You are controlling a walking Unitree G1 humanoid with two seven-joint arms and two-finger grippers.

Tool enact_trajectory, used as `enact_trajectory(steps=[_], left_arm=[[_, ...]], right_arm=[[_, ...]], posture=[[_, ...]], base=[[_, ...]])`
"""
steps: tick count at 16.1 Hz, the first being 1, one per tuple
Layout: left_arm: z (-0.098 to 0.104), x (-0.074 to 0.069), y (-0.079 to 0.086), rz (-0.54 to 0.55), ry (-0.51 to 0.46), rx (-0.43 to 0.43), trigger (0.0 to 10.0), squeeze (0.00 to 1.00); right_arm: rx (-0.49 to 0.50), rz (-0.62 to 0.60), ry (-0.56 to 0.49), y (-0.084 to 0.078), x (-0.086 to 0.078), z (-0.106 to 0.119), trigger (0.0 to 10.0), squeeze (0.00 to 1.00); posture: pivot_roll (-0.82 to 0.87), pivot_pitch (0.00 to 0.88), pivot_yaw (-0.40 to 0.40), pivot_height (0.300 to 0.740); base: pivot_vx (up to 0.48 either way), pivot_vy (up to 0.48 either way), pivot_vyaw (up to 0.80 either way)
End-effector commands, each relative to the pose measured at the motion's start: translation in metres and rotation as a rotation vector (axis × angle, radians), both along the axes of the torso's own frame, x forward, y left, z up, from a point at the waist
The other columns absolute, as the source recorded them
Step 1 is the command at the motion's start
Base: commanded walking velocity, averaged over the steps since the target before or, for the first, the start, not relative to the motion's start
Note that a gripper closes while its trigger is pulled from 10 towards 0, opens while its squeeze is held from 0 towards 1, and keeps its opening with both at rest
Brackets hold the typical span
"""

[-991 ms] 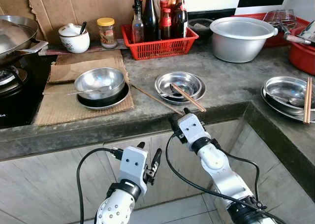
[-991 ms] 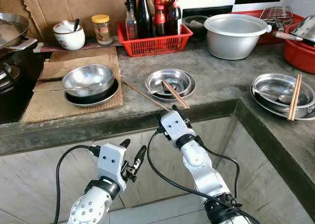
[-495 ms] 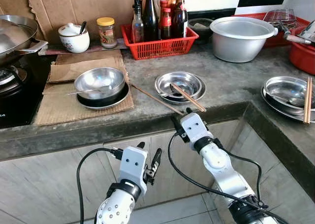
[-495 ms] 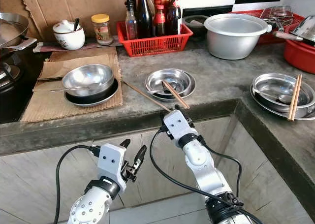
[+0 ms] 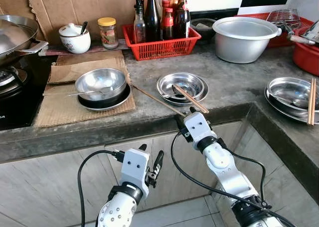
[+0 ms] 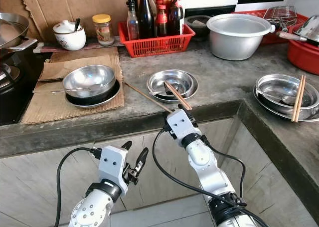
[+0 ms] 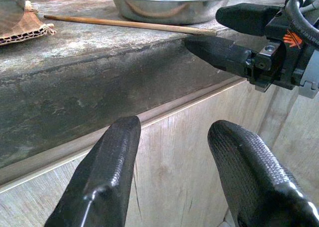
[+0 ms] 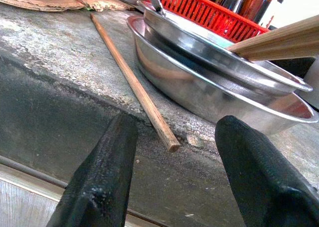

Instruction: Kitchen organization

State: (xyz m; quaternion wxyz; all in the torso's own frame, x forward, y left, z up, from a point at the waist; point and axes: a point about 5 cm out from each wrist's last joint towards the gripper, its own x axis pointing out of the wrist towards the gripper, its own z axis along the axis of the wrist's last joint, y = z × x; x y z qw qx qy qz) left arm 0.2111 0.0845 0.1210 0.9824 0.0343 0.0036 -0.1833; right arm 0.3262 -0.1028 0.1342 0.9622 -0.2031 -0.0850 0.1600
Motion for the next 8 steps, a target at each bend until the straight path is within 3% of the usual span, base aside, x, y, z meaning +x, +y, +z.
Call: enact_trajectory(steps=[1, 2, 4, 5, 6, 8], left_arm=[[0.0016, -0.0023, -0.0017, -0.002, -0.008, -0.005, 10.0, 0.0], [0.0016, -0.0025, -0.0016, -0.001, -0.008, -0.005, 10.0, 0.0], [0.0017, -0.0026, -0.0016, 0.0, -0.008, -0.006, 10.0, 0.0], [0.0017, -0.0027, -0.0017, -0.001, -0.008, -0.006, 10.0, 0.0], [0.0018, -0.0027, -0.0018, -0.001, -0.008, -0.005, 10.0, 0.0], [0.0019, -0.0023, -0.0017, 0.001, -0.007, -0.005, 10.0, 0.0]], right_arm=[[0.005, 0.004, -0.006, -0.0007, 0.0018, 0.0018, 8.5, 0.0], [0.003, 0.01, -0.004, 0.0, 0.0013, 0.0013, 9.2, 0.0], [0.003, 0.01, -0.005, 0.0001, 0.0013, 0.0014, 9.1, 0.0], [0.003, 0.01, -0.005, 0.0, 0.0014, 0.0016, 5.1, 0.0], [0.003, 0.011, -0.006, 0.0, 0.0014, 0.0017, 4.1, 0.0], [0.004, 0.013, -0.006, 0.0001, 0.0017, 0.0021, 0.0, 0.0]], posture=[[0.09, 0.065, -0.036, 0.74], [0.09, 0.065, -0.036, 0.74], [0.09, 0.065, -0.036, 0.74], [0.09, 0.066, -0.035, 0.74], [0.09, 0.066, -0.035, 0.74], [0.09, 0.072, -0.039, 0.74]], base=[[0.0, 0.0, 0.0], [0.0, 0.0, 0.0], [0.0, 0.0, 0.0], [0.0, 0.0, 0.0], [0.0, 0.0, 0.0], [0.0, 0.0, 0.0]])
